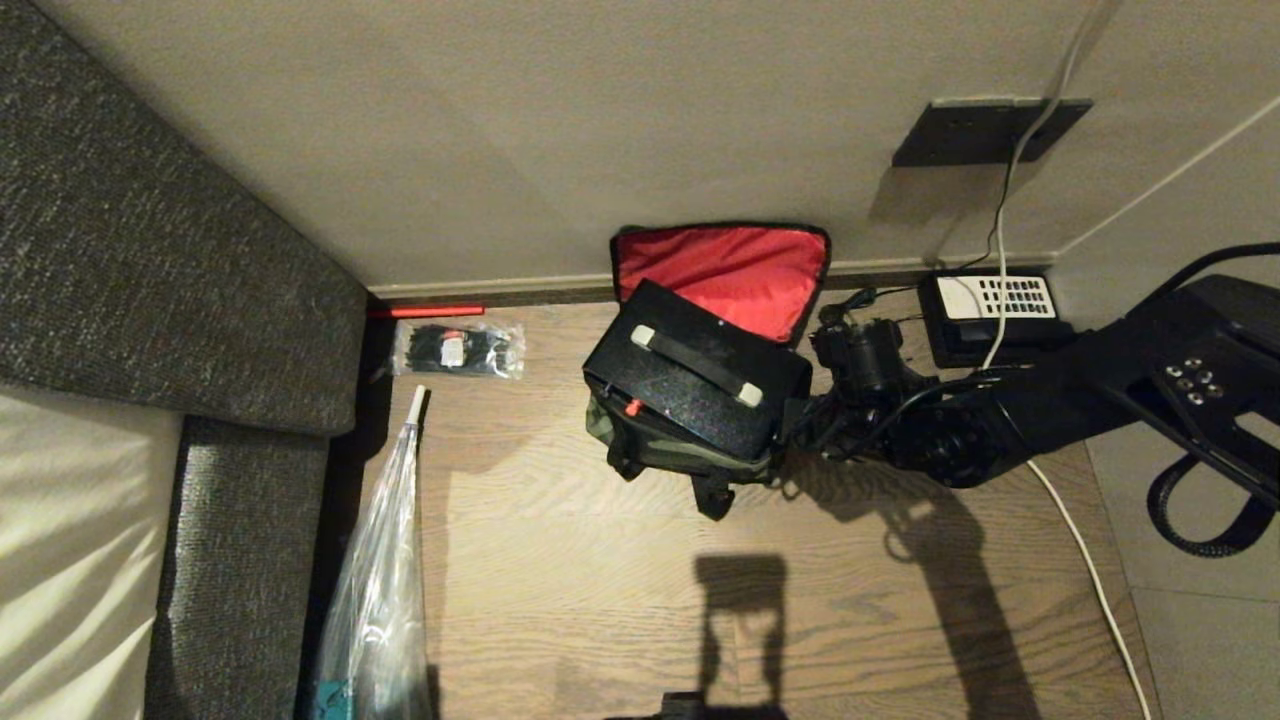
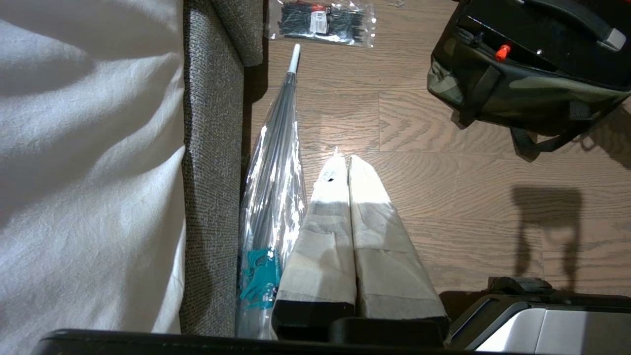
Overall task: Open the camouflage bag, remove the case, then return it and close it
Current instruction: Close the top of the storage box
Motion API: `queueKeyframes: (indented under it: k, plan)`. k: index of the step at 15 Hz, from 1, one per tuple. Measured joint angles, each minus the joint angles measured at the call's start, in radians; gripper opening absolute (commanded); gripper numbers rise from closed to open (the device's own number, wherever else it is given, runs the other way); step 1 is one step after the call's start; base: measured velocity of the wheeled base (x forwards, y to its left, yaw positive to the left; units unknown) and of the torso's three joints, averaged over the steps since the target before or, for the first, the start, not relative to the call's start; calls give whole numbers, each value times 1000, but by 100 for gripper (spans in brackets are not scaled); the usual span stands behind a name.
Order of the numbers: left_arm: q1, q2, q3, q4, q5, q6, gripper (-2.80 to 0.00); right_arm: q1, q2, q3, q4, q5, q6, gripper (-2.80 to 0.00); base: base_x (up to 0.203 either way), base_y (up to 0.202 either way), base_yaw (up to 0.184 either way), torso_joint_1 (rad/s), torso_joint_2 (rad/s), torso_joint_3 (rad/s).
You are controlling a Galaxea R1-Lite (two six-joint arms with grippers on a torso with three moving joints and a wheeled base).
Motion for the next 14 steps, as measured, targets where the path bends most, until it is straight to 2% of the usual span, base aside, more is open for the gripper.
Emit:
queueKeyframes:
  k: [6, 9, 14]
  plan:
    - [-1, 0, 0, 0, 0, 0, -280, 16, -14, 76, 4, -25, -24, 0, 0, 0, 0, 0, 0, 0]
    - [0, 0, 0, 0, 0, 0, -280, 81, -45, 83, 1, -25, 36, 0, 0, 0, 0, 0, 0, 0]
    - [-1, 0, 0, 0, 0, 0, -280, 193, -83, 77, 23, -37, 24, 0, 0, 0, 0, 0, 0, 0]
